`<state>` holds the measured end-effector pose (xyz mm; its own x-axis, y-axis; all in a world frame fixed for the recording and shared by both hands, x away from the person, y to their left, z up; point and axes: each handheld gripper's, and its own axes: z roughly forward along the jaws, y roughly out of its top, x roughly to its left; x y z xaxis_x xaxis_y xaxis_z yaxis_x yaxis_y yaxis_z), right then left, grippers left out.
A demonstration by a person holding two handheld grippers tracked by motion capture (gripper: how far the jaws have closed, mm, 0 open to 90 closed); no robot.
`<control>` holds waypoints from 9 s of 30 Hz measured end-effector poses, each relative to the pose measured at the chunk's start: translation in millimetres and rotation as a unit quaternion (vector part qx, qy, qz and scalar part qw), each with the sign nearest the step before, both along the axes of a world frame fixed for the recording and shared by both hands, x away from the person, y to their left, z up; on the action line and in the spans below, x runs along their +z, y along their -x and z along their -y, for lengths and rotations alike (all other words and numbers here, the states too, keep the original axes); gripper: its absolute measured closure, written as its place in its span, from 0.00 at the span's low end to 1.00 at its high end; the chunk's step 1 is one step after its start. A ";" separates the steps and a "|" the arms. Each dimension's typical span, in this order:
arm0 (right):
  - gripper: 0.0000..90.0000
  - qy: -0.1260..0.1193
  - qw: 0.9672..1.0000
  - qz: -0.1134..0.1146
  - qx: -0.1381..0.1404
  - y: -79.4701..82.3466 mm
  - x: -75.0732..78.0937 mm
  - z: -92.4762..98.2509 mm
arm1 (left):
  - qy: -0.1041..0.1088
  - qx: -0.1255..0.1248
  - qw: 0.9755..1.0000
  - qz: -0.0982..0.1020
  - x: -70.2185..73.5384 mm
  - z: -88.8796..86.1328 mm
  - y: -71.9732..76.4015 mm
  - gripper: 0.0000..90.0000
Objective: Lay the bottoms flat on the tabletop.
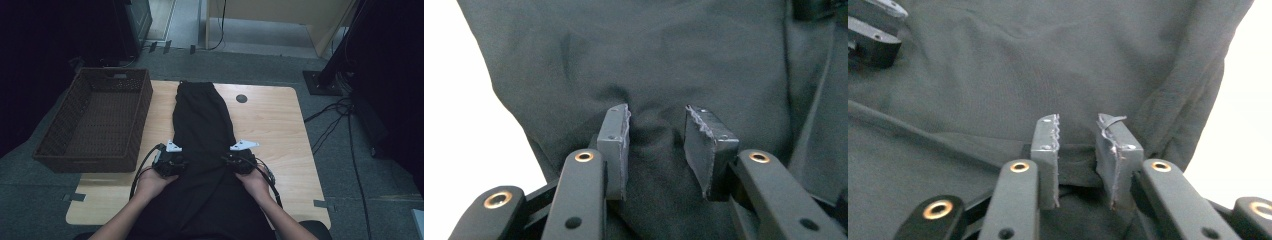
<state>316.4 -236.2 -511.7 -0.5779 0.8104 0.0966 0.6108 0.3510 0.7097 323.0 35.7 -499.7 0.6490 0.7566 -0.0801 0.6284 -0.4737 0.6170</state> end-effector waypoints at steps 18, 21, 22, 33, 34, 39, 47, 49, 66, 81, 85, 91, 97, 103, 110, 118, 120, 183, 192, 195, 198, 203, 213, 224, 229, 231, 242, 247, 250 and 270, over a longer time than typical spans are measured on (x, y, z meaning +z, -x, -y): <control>0.84 -0.005 0.997 0.036 -0.075 -66.7 -6.7 -3.1 | 0.011 0.061 0.998 0.028 -5.1 15.6 -99.5 0.77; 0.84 -0.008 0.995 0.042 -0.086 -82.1 -8.1 -7.7 | 0.012 0.077 0.996 0.031 -5.5 15.8 -119.5 0.78; 0.84 -0.009 0.995 0.044 -0.089 -87.7 -8.6 -9.6 | 0.008 0.081 0.996 0.035 -5.6 15.9 -125.1 0.78; 0.75 -0.034 0.994 0.020 -0.105 -127.0 -3.8 -18.7 | 0.010 0.089 0.996 0.022 10.4 6.7 -139.9 0.64; 0.75 -0.043 0.994 0.014 -0.098 -123.9 -0.4 -17.4 | 0.014 0.084 0.996 0.025 14.4 5.0 -134.6 0.63; 0.72 -0.052 0.996 0.041 -0.066 -96.7 15.9 -15.8 | 0.027 0.069 0.997 0.020 23.8 -3.1 -97.1 0.61; 0.70 -0.020 0.999 0.027 -0.029 -55.6 5.3 -20.3 | 0.043 0.061 0.997 -0.002 4.9 -10.4 -43.9 0.57; 0.69 -0.010 0.999 0.029 -0.025 -51.5 0.8 -21.8 | 0.033 0.056 0.998 -0.002 0.4 -9.4 -42.1 0.56; 0.74 0.000 0.997 0.047 -0.062 -97.7 -8.7 -39.2 | -0.003 0.078 0.996 0.052 -8.3 16.5 -101.2 0.68; 0.64 0.007 0.996 0.045 -0.083 -147.5 -7.8 -45.3 | 0.003 0.104 0.995 0.012 -1.5 16.4 -142.9 0.61; 0.64 -0.010 0.997 0.023 -0.075 -136.1 -5.0 -37.0 | 0.018 0.083 0.996 0.013 5.6 8.6 -122.3 0.59; 0.60 -0.012 0.998 0.027 -0.056 -101.6 -6.0 -23.8 | 0.027 0.050 0.998 0.008 8.9 -2.7 -76.3 0.52; 0.59 0.001 0.999 0.033 -0.033 -70.1 -5.7 -15.5 | 0.020 0.041 0.999 0.012 8.6 -19.8 -43.7 0.48; 0.56 -0.007 1.000 0.022 -0.009 -41.2 2.2 -11.4 | 0.016 0.047 0.999 0.005 10.9 -34.4 -27.4 0.46; 0.56 -0.009 0.999 0.031 -0.003 -9.1 7.5 -4.4 | 0.005 0.043 0.999 -0.018 2.9 -36.2 -21.4 0.49; 0.59 0.000 1.000 0.025 0.014 13.8 0.6 -7.8 | 0.016 0.021 0.999 -0.019 1.0 -33.3 -18.5 0.79; 0.60 0.004 1.000 0.027 0.015 15.5 -5.2 -9.1 | 0.019 0.016 1.000 -0.014 3.5 -33.3 -17.5 0.93; 0.65 -0.068 0.997 0.041 0.025 13.0 12.1 -42.8 | 0.066 -0.006 0.998 -0.021 -2.4 28.2 -41.4 0.98; 0.68 -0.039 0.999 0.031 -0.004 -18.4 -5.5 -35.8 | 0.034 -0.002 0.999 0.014 -6.7 22.7 -49.0 0.98; 0.68 -0.030 0.999 0.030 -0.010 -25.3 -8.6 -38.5 | 0.025 0.004 1.000 0.018 -6.0 19.0 -58.7 0.98; 0.71 -0.010 0.999 0.038 -0.010 -31.2 -7.9 -41.9 | 0.017 0.017 0.999 0.025 -5.7 14.4 -68.2 0.98; 0.76 0.004 0.998 0.052 -0.036 -46.4 -9.0 -27.7 | 0.045 0.032 0.998 -0.006 -4.3 9.2 -75.4 0.97; 0.75 -0.028 0.997 0.059 -0.038 -31.3 11.2 -15.1 | 0.088 0.023 0.996 0.005 7.8 9.2 -62.4 0.90; 0.72 -0.007 0.999 0.040 0.011 -6.8 -8.0 -28.1 | 0.047 0.016 0.999 0.011 18.6 -20.3 -33.6 0.55; 0.72 0.019 0.998 0.054 -0.005 -4.1 -7.4 -11.0 | 0.049 0.014 0.999 -0.013 14.0 -32.2 -17.7 0.53; 0.74 0.016 0.998 0.048 -0.024 -7.4 -7.1 0.1 | 0.051 0.010 0.999 -0.015 12.6 -34.7 -12.1 0.52; 0.72 -0.038 0.999 0.036 0.005 6.6 7.7 -11.3 | 0.025 -0.016 0.999 -0.016 -2.6 -30.6 -7.2 0.95; 0.71 0.001 0.999 0.040 0.033 13.4 -7.1 -29.6 | 0.031 -0.012 0.999 -0.020 -0.6 -31.1 -8.2 0.98; 0.71 0.004 0.999 0.040 0.036 12.9 -7.0 -28.3 | 0.070 -0.001 0.997 -0.026 5.0 -36.2 -9.2 0.98; 0.64 -0.051 0.998 0.042 -0.005 11.5 1.4 -22.0 | 0.141 -0.047 0.989 -0.025 16.8 31.7 1.7 0.97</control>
